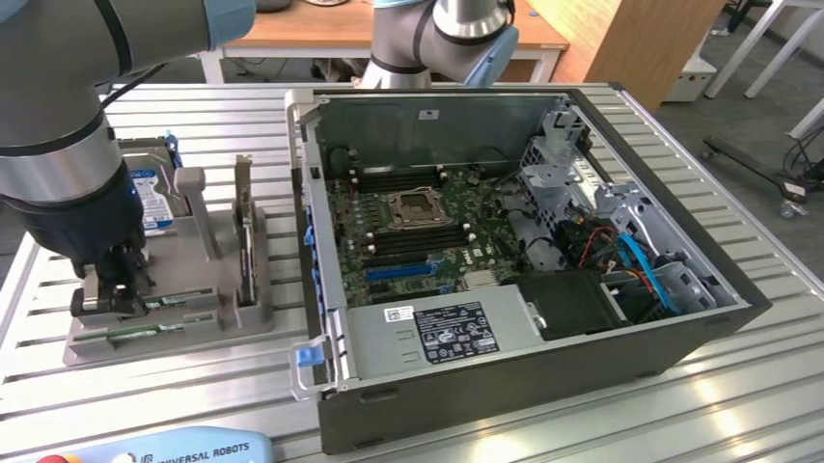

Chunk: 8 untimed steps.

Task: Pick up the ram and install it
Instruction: 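Pick up the ram and move it above insertion slot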

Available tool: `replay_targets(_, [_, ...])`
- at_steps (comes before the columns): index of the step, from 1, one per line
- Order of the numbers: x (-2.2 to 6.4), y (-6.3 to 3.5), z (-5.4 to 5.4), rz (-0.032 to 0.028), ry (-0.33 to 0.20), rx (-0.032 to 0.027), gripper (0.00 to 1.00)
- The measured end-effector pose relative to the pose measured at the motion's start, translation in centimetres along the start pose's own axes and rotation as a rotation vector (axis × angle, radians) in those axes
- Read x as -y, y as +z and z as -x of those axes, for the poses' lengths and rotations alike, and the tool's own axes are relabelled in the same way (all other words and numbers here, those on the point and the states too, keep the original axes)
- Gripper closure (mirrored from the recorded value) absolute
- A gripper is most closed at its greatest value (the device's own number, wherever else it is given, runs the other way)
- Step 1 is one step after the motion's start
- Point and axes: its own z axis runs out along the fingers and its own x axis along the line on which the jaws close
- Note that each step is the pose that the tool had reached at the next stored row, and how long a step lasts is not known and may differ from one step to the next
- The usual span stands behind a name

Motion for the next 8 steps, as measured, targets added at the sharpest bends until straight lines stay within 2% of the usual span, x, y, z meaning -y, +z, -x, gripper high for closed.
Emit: replay_targets(8, [0.04, 0.92, -0.02, 0.0000, 0.000, 0.0000, 0.63])
